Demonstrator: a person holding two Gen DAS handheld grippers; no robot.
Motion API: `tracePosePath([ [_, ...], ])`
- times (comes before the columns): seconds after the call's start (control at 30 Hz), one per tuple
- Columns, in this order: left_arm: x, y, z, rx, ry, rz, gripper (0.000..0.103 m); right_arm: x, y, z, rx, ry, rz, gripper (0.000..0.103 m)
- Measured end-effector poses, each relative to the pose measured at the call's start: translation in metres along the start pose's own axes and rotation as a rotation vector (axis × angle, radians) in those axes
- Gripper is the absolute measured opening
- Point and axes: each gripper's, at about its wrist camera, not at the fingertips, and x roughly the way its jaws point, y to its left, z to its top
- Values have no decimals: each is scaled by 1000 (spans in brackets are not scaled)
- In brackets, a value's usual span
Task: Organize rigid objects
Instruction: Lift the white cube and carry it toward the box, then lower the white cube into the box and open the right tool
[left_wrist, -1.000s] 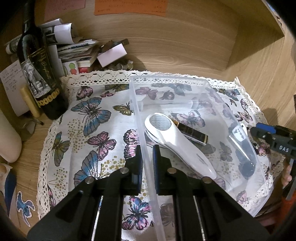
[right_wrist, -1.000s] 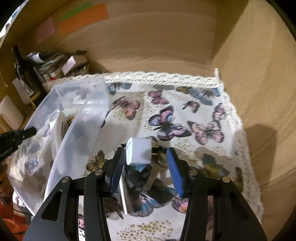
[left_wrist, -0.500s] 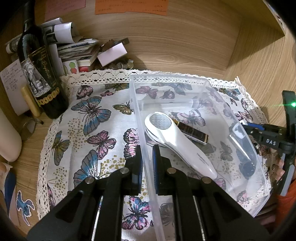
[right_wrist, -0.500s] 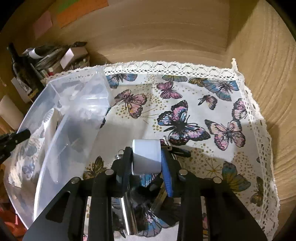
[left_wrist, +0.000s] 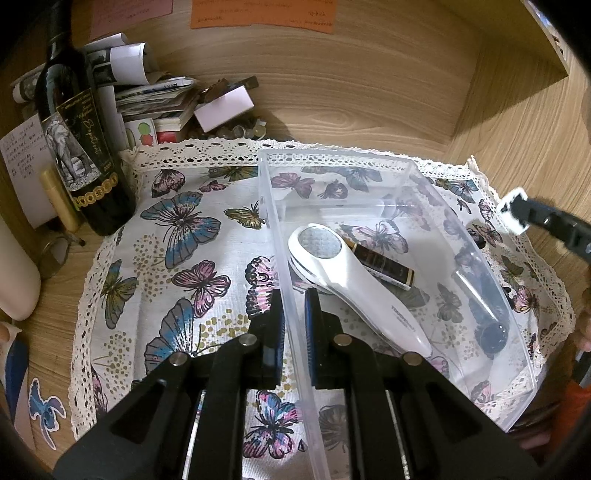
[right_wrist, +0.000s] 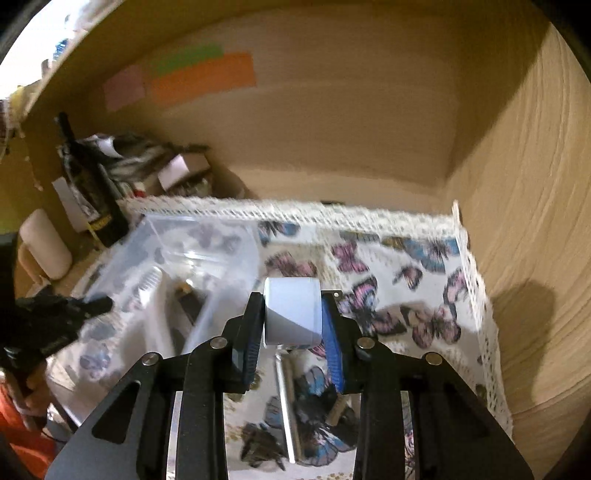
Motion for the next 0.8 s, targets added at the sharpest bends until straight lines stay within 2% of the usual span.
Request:
tracePosePath([
  [0.2, 0, 1, 1, 1, 0, -2, 10, -10, 22, 12, -41, -51, 47, 28],
  [0.37, 0, 1, 0, 1, 0, -2, 10, -7, 43, 14, -80, -53, 89, 28],
  [0.8, 1, 0, 2, 4, -1, -11, 11, 32, 83, 1, -186, 64, 140, 28],
])
